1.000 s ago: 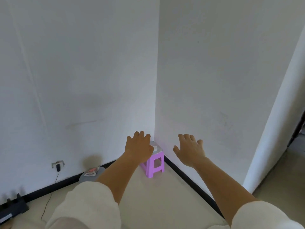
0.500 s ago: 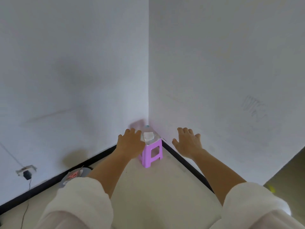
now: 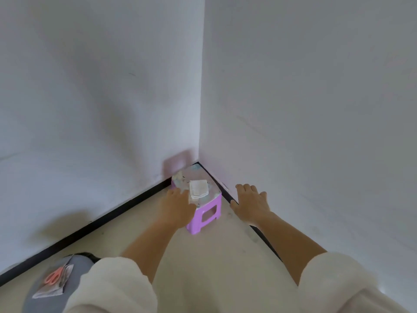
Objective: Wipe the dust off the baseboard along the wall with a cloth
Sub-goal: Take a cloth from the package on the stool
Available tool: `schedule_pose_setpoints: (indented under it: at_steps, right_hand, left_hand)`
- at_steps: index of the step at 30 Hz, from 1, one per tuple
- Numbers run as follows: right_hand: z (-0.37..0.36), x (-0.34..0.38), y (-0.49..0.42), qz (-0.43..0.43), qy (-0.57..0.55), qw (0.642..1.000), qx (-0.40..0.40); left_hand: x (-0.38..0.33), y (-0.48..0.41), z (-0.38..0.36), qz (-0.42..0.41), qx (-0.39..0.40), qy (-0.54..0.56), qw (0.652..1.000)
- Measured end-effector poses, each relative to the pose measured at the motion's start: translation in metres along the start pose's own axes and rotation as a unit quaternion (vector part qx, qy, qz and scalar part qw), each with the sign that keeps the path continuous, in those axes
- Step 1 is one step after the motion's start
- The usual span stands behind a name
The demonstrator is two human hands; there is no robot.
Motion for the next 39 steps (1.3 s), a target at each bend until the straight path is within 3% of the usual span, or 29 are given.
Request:
schedule_pose_setpoints:
  at_steps: [5, 11, 19, 24, 28, 31, 33, 39]
  right_hand:
    - [-0.036, 0.031, -0.111, -0.012, -0.026, 0.999, 0.039]
    - [-0.103, 0.045, -0.214, -0.089, -0.076, 0.985, 0.129]
    - [-0.217, 0.041, -0.323, -0.152, -0.137, 0.951, 0.231]
    - [-0.295, 0.041, -0.367, -0.176, -0.189, 0.929, 0.266]
    - [-0.34, 0.043, -0.392, -0.217, -0.277, 0.902, 0.252]
    - [-0.363, 0.043, -0.404, -0.28, -0.363, 0.86, 0.222]
    - [-0.374, 0.043, -0.408, -0.324, -0.435, 0.813, 0.209]
    - [-0.367, 0.052, -0.407, -0.394, -0.62, 0.64, 0.226]
  left_hand:
    - [0.047, -0.111, -0.021, 0.0, 0.053, 0.009, 0.999]
    - [0.092, -0.232, -0.069, 0.017, 0.146, 0.028, 0.989]
    - [0.123, -0.347, -0.19, 0.072, 0.249, 0.106, 0.96]
    - [0.14, -0.373, -0.267, 0.119, 0.25, 0.176, 0.945]
    - [0.157, -0.386, -0.308, 0.243, 0.178, 0.297, 0.906]
    - [0.168, -0.389, -0.329, 0.321, 0.126, 0.334, 0.877]
    - [0.171, -0.39, -0.338, 0.359, 0.102, 0.358, 0.856]
    - [0.156, -0.386, -0.346, 0.454, 0.18, 0.52, 0.7]
Point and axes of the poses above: each hand's wrist, its own y-axis away from the middle knuckle, its own z-axis out of the back of the hand, x = y × z, the point moved 6 cm from there along -y, towards the middle knuckle, and after that the axes turned 6 degrees about -z, right-handed, at the moved point
